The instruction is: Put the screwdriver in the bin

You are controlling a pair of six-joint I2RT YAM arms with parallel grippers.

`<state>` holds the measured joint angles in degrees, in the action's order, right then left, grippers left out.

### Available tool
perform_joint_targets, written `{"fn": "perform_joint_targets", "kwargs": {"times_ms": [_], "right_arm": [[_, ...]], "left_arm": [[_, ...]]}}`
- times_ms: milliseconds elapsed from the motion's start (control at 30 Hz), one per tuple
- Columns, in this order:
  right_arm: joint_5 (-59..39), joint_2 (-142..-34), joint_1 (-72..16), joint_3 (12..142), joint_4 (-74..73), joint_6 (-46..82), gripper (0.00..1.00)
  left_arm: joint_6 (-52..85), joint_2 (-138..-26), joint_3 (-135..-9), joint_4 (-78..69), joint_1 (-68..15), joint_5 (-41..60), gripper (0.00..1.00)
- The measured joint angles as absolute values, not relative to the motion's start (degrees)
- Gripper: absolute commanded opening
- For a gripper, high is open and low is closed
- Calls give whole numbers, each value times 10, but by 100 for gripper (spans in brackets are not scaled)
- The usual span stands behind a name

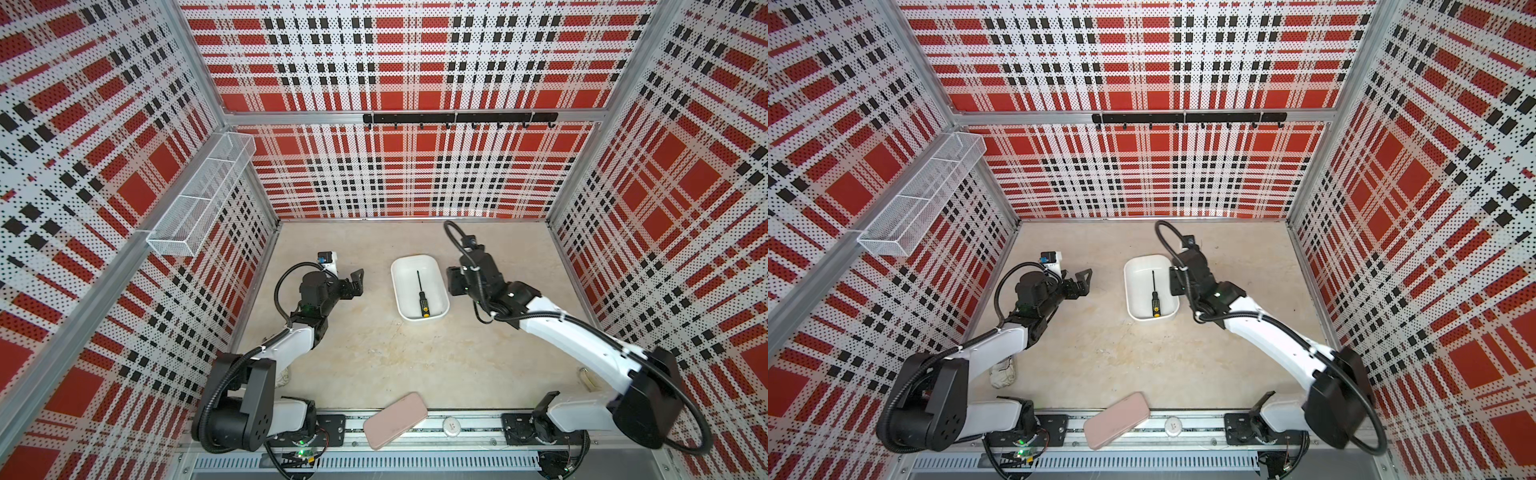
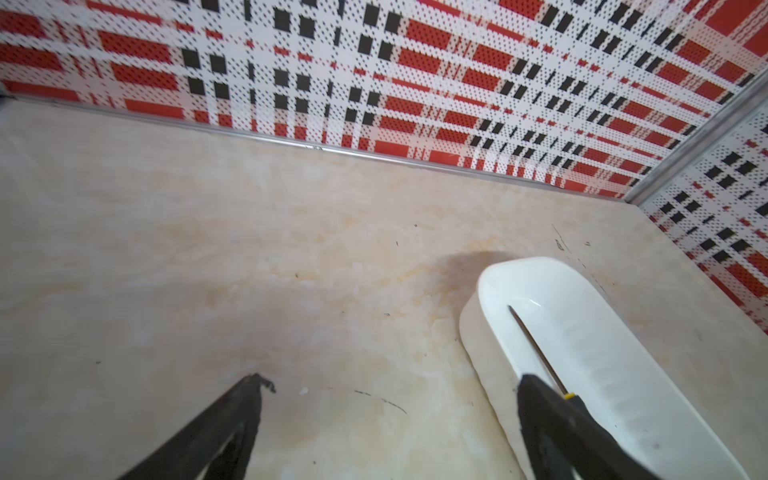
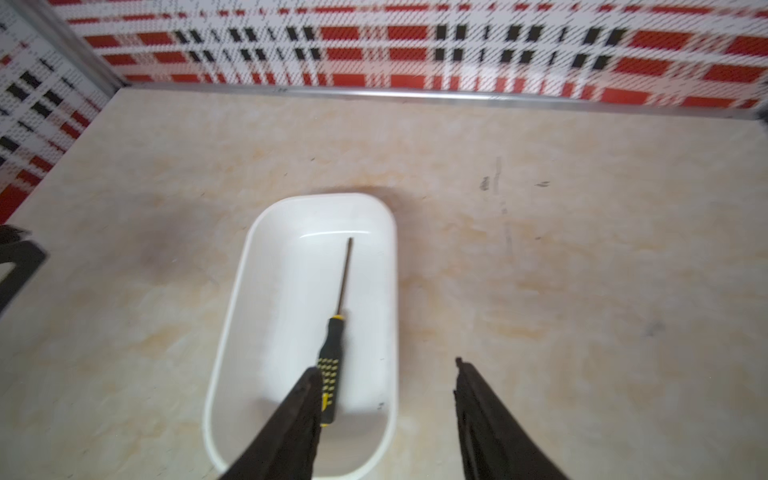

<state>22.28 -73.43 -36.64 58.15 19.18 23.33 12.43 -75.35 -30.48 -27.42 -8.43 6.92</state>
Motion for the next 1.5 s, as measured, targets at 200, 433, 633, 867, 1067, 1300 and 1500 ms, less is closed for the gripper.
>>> {"fn": "perform_joint_targets", "kwargs": {"times_ms": [200, 433, 633, 867, 1067, 1300, 1500], "right_arm": [[273, -554, -263, 328, 23, 130, 54], [251, -462, -119, 123, -196, 70, 58], [215, -515, -73, 59, -370, 61, 57], [189, -705, -66, 38, -594, 45, 58], [173, -865, -63, 54, -754, 31, 59], [165, -920, -57, 73, -808, 26, 61], [141, -912, -41, 161, -716, 34, 72]], "left_arm": [[75, -713, -295, -286, -74, -11, 98], [39, -697, -218, -376, -16, -43, 98], [31, -707, -149, -484, 24, -35, 98], [32, -780, -105, -638, 41, -14, 98], [35, -865, -101, -749, 45, 6, 98], [35, -876, -103, -780, 43, 9, 98], [29, -893, -122, -776, 17, -34, 98]]}}
